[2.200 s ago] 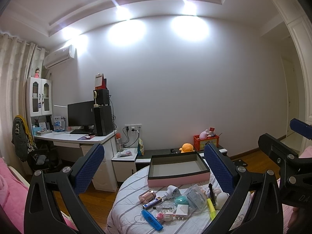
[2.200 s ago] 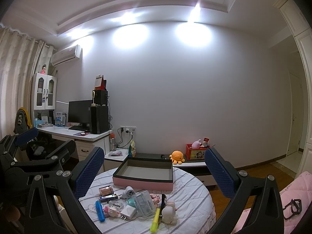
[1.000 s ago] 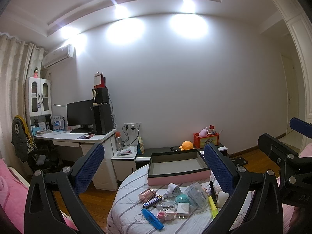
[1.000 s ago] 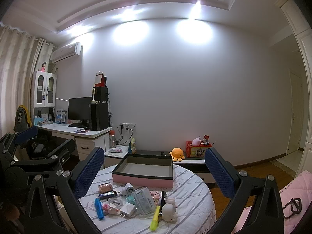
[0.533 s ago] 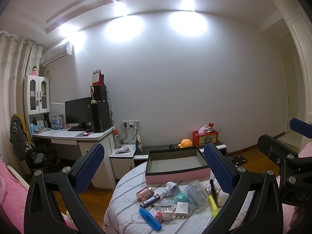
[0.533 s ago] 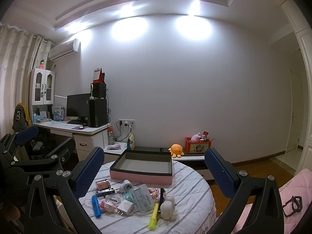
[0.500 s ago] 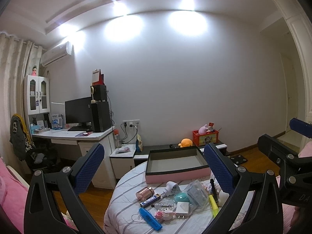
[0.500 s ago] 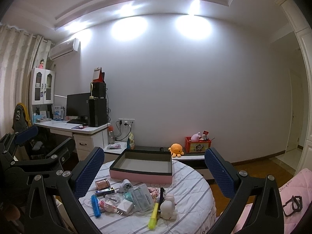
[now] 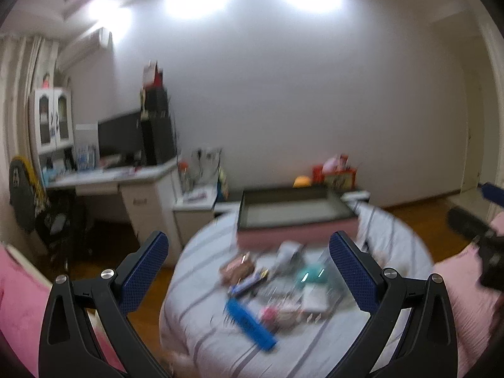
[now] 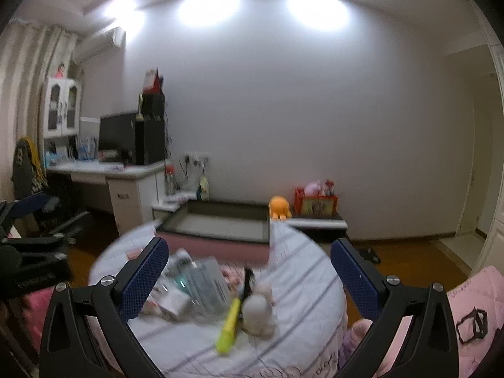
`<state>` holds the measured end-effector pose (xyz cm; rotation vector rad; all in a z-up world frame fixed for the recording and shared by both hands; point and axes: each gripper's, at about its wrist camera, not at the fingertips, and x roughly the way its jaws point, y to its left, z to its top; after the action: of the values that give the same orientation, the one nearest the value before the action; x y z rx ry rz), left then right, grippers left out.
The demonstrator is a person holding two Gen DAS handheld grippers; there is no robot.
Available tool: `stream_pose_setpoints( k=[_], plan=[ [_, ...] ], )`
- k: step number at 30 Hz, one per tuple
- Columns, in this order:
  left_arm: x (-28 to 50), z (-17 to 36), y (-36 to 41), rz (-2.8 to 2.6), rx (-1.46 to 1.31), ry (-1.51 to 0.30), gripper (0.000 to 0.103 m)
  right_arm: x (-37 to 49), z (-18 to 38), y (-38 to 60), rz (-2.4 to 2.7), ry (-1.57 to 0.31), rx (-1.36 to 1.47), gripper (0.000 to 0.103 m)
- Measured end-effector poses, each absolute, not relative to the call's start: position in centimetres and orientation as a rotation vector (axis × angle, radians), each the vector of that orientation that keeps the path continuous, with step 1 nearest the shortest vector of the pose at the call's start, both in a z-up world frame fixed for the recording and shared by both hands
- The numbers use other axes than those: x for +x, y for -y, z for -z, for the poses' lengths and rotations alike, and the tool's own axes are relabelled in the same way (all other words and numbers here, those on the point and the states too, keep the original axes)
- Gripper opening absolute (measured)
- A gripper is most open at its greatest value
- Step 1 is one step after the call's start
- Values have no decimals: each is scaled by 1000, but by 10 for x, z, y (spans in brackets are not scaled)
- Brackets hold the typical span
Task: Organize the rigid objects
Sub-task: 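Grasp the blue highlighter with the left gripper while the right gripper grasps the white figurine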
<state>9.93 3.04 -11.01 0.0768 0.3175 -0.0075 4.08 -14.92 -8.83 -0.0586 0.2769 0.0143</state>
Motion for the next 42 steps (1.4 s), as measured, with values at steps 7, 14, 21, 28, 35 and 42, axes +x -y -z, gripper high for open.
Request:
stream_pose_setpoints(
  k=[7, 14, 21, 28, 35, 42],
  plan=[
    [139, 189, -49, -9, 67, -550, 103, 82, 154, 173, 12, -461, -33, 103],
    [169, 241, -45, -42, 113, -700, 103, 106, 192, 185, 26, -583, -24, 103],
    [181, 258, -66, -47, 53, -741, 103, 122, 208, 192, 31, -624, -18, 103],
    [195, 260, -74, 4, 10, -755, 78, 134, 217, 196, 4, -655, 6, 103],
    [199, 258, -67, 18, 66, -745, 46, 141, 222, 200, 12, -665, 12, 103],
    [195, 255, -63, 41, 92, -737, 27, 141, 219, 204, 2, -660, 42, 103]
  ],
)
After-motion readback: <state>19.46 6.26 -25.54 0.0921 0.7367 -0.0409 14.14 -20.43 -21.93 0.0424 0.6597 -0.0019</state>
